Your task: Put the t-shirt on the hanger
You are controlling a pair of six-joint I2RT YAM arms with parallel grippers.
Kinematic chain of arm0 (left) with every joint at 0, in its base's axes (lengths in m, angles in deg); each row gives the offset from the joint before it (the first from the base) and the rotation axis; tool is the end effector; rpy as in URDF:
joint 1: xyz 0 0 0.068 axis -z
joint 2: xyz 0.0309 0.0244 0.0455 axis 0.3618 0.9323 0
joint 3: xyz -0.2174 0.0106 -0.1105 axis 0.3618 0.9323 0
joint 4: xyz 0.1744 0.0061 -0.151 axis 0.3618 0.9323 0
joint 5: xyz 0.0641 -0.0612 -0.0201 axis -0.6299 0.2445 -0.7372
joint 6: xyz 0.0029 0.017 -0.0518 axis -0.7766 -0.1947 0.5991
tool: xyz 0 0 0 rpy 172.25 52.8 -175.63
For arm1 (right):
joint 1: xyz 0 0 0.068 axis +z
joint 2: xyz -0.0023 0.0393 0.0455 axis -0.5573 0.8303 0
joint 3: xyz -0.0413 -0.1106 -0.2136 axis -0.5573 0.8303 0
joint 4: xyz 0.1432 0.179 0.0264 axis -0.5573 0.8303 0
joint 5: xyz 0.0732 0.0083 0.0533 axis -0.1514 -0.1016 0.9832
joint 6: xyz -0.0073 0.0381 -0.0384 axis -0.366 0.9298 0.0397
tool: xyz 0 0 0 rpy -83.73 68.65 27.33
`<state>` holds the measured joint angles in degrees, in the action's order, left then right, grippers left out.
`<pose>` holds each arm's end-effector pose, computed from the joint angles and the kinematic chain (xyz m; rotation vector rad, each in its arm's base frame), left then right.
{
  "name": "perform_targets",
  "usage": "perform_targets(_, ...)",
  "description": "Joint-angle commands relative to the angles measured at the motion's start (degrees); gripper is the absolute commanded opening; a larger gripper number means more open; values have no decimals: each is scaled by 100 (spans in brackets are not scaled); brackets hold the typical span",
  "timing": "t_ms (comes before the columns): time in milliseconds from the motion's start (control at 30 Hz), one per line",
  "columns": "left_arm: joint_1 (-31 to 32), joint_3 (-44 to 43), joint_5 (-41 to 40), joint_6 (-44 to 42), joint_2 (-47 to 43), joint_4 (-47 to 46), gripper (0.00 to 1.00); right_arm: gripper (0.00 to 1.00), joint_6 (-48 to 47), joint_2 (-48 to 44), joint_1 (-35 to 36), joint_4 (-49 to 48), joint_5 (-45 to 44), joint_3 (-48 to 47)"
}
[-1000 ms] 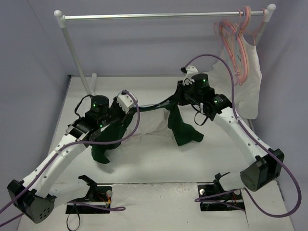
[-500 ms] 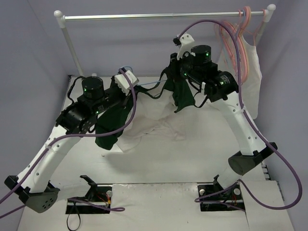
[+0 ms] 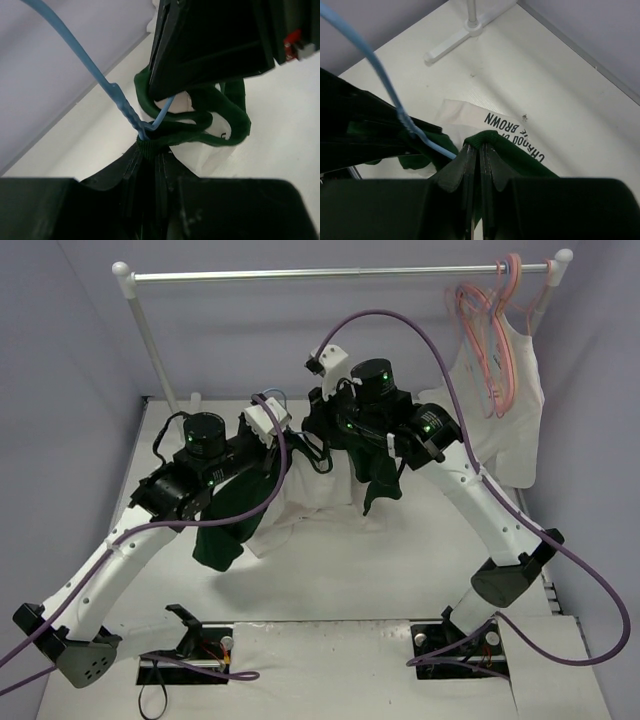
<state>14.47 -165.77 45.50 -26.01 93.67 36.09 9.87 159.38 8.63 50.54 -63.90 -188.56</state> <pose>0.1754 -0.1398 0.4206 0.8662 1.4816 -0.6126 0.2303 0.2227 0.4562 -0.8342 1.6097 0.7271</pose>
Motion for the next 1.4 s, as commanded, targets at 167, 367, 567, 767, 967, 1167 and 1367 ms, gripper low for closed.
perform_targets(167,44,1437,-574,827,-513,-2426,0,0,93,-593,144,-1087,-374,1253)
perform_targets(367,44,2536,-609,1301,-1101,-3384,0,0,102,-830,109,-1149,-1034,2159)
perform_targets(567,53,2616,-56,1653,-839,-3394,0,0,330,-717,231,-1237,-439,1827)
perform_targets(767,53,2845,-82,1794,-760,-3992,0,4,295,-575,478,-1237,-473,1562)
perform_targets(967,53,3283,181,1583,-970,-4850,0,11,59,-734,400,-1237,-754,1808)
perform_targets(1167,35,3591,585,1433,-1181,-4967,0,26,-364,-936,242,-1193,-544,1853)
perform_targets(1367,44,4039,639,1504,-1375,-5389,0,42,-750,-1155,-101,-842,326,1589)
